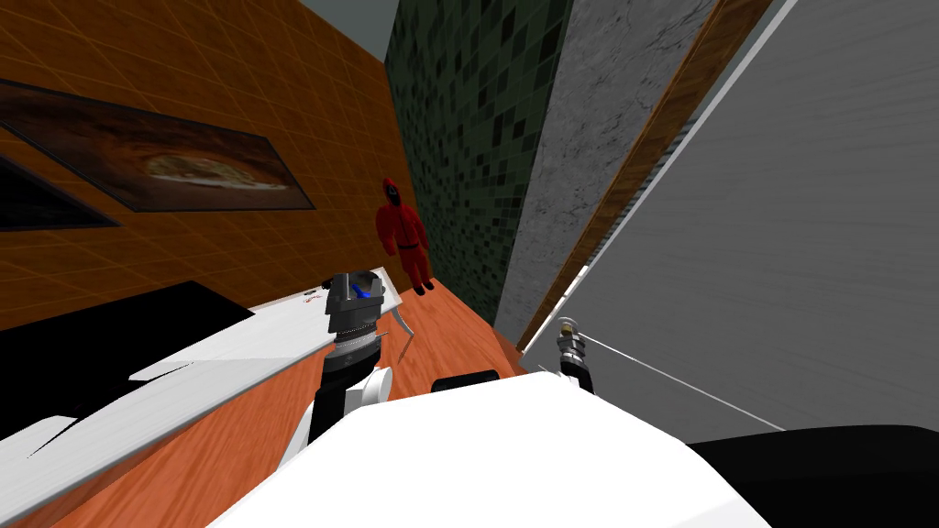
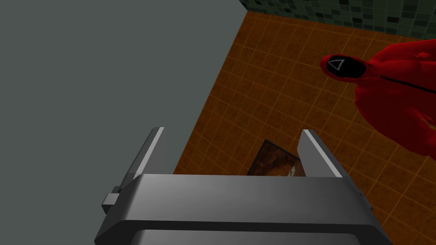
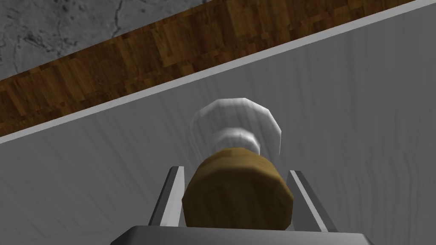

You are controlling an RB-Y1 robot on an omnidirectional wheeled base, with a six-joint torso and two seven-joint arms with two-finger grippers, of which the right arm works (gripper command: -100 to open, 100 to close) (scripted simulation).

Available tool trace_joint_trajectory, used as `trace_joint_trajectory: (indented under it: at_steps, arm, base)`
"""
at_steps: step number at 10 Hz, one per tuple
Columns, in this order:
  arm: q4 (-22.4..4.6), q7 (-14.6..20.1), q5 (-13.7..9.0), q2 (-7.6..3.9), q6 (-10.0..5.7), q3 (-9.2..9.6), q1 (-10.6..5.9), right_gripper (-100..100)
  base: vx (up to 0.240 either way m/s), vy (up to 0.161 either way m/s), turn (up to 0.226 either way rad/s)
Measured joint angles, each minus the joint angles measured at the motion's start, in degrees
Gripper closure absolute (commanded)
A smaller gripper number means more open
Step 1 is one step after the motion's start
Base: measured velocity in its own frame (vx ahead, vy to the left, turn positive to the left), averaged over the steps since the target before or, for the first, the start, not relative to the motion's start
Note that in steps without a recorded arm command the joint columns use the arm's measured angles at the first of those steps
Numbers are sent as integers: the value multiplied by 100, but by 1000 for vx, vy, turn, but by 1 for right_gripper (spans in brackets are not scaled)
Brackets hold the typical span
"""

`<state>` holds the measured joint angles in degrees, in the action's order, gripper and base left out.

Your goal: Pull the door open

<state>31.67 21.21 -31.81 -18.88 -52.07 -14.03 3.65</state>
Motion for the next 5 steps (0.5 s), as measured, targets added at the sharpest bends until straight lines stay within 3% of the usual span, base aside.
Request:
trace_joint_trajectory:
  at_steps: [5]
  arm:
    - [90,581,1,38,66,28,-26,100]
  base:
    - [-28,-1,-8]
